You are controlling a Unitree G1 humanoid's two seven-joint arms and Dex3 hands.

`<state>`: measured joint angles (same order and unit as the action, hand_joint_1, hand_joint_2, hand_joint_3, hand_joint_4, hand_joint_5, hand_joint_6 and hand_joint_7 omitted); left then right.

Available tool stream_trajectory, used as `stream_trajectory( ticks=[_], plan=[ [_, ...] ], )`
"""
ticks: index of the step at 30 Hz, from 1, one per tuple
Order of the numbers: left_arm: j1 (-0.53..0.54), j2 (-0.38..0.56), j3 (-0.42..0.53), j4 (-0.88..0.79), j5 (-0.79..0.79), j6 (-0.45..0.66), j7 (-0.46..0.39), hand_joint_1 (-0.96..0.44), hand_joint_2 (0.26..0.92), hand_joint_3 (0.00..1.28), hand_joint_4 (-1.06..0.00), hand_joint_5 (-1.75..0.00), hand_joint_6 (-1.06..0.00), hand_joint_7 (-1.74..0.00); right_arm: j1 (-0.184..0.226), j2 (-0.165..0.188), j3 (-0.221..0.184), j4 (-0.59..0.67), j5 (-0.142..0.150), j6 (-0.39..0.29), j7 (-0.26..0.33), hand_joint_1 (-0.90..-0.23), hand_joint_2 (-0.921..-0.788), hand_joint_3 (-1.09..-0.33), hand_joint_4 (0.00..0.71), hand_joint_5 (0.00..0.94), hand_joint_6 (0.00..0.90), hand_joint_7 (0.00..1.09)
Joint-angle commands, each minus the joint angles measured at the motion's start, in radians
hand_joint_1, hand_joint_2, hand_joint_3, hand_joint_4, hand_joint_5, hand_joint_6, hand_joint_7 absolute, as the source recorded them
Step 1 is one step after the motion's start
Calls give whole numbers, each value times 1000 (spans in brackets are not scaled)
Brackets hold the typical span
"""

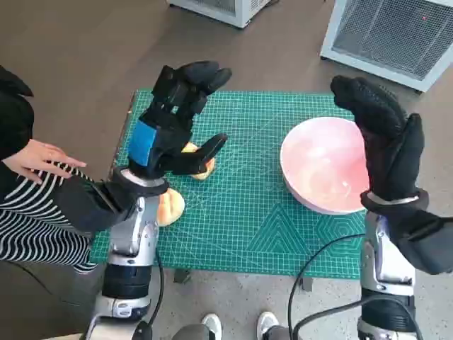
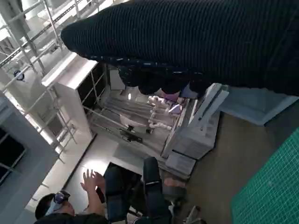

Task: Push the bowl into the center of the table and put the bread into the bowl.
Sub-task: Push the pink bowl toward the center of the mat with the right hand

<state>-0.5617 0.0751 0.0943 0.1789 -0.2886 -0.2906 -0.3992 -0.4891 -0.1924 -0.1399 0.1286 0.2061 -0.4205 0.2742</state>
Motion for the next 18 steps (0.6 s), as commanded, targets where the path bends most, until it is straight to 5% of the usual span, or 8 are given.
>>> stream_trajectory(
  ticks=[1,18],
  plan=[
    [-5,3,1,-4,-1,-10,2,-83,639,694,-57,-670,1,-959,12,6,1,10,18,17,9,-765,-921,-818,183,0,2,552],
    [-1,1,0,-4,-1,-9,4,-79,640,696,-56,-670,1,-967,15,2,5,9,27,19,9,-762,-921,-816,183,0,3,551]
  ],
)
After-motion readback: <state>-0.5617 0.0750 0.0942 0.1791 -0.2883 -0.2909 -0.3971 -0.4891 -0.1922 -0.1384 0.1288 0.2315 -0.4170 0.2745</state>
